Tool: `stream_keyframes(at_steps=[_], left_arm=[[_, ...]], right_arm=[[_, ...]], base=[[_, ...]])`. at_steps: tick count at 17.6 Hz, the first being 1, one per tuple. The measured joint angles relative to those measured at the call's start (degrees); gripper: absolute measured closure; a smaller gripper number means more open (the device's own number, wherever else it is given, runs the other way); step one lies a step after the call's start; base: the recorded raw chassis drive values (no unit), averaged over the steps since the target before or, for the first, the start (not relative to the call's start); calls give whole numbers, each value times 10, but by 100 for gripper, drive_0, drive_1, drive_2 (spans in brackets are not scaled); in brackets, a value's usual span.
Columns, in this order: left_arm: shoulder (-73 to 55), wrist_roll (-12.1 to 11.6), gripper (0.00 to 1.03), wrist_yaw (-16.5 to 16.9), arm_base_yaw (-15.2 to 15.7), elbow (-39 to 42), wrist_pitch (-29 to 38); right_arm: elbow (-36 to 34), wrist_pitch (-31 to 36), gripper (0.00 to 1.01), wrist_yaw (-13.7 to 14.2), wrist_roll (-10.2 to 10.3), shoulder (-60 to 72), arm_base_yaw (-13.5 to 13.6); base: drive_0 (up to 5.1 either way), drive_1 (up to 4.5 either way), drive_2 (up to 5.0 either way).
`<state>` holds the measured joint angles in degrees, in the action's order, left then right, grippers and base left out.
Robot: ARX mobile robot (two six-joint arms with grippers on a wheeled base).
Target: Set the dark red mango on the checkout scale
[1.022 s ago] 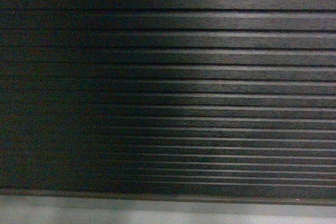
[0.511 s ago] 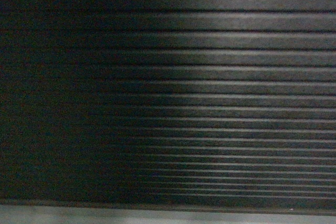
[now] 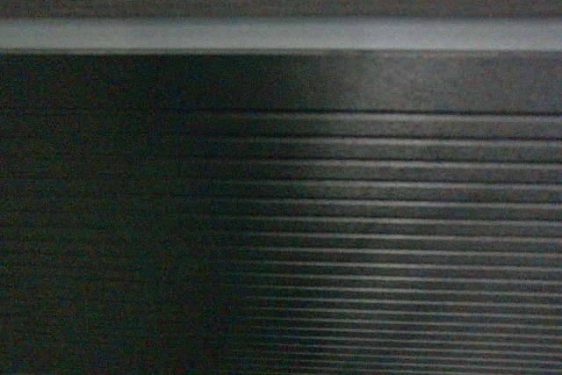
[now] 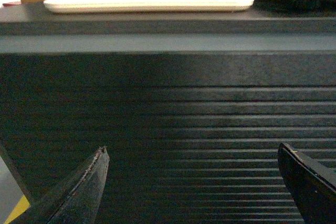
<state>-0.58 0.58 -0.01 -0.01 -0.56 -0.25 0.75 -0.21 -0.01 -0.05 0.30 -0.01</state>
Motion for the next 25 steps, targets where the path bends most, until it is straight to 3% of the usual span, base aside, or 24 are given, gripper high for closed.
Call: stream_keyframes(at_steps=[25], left_arm=[[0,0,5,0,0,0,0]], right_arm=[[0,0,3,0,0,0,0]], base=[[0,0,0]])
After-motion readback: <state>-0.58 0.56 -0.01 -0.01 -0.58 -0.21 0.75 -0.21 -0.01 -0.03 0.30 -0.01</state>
